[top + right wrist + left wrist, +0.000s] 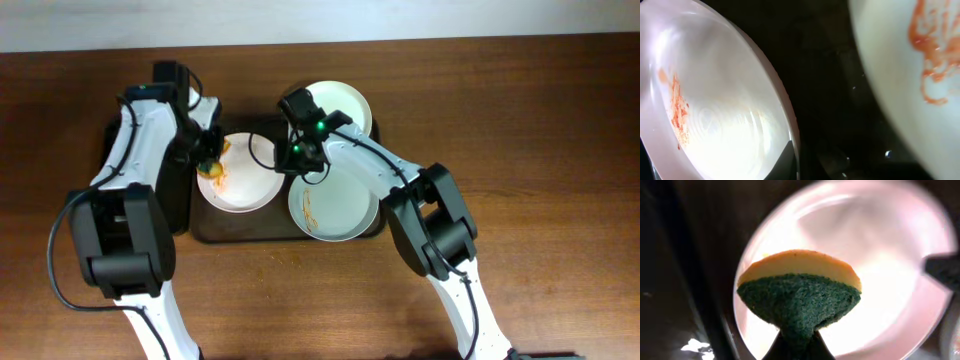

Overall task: Clean dirty plates on tray and stack at the side
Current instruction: 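Lift the sponge with the left gripper and lower it onto the held plate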

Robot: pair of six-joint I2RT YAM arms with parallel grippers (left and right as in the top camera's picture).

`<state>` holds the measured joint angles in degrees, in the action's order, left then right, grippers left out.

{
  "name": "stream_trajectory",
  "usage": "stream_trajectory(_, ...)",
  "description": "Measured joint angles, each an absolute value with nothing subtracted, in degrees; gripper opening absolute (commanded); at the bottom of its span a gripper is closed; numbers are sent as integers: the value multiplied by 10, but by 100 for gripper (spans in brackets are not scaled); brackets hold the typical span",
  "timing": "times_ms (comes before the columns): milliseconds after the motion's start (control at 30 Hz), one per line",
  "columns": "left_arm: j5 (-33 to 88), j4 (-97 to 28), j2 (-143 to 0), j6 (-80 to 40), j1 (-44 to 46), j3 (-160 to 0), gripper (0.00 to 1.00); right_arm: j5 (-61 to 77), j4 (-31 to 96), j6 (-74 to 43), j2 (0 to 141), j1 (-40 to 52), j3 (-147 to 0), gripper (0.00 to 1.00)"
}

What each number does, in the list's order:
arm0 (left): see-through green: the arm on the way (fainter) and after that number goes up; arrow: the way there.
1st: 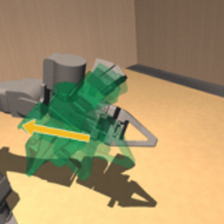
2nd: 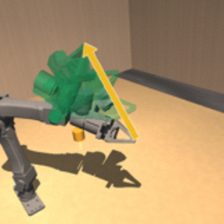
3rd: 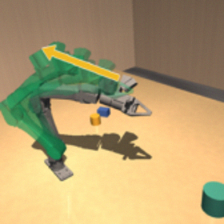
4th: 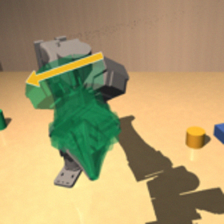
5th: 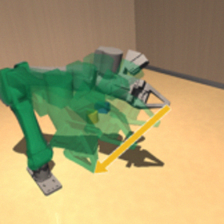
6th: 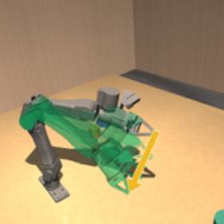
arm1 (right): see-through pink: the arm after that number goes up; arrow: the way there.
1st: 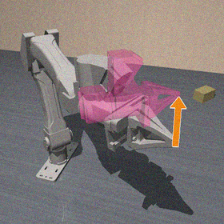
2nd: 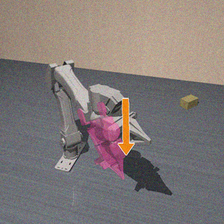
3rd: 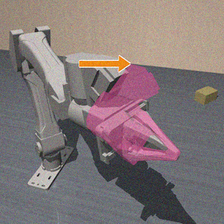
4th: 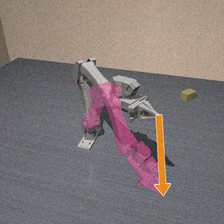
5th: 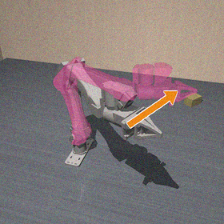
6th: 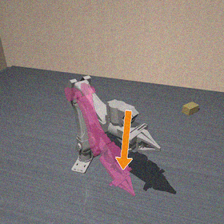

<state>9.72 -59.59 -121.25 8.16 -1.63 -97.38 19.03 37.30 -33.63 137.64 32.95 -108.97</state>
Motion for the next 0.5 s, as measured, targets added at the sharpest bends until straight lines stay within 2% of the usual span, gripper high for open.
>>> stream_trajectory(267,103,-488,-1214,64,-10,-869,1,199,365,-336,1379,325,-1090,4)
stream_trajectory(500,61,-389,-1201,10,11,-834,1,198,365,-336,1379,324,-1090,4)
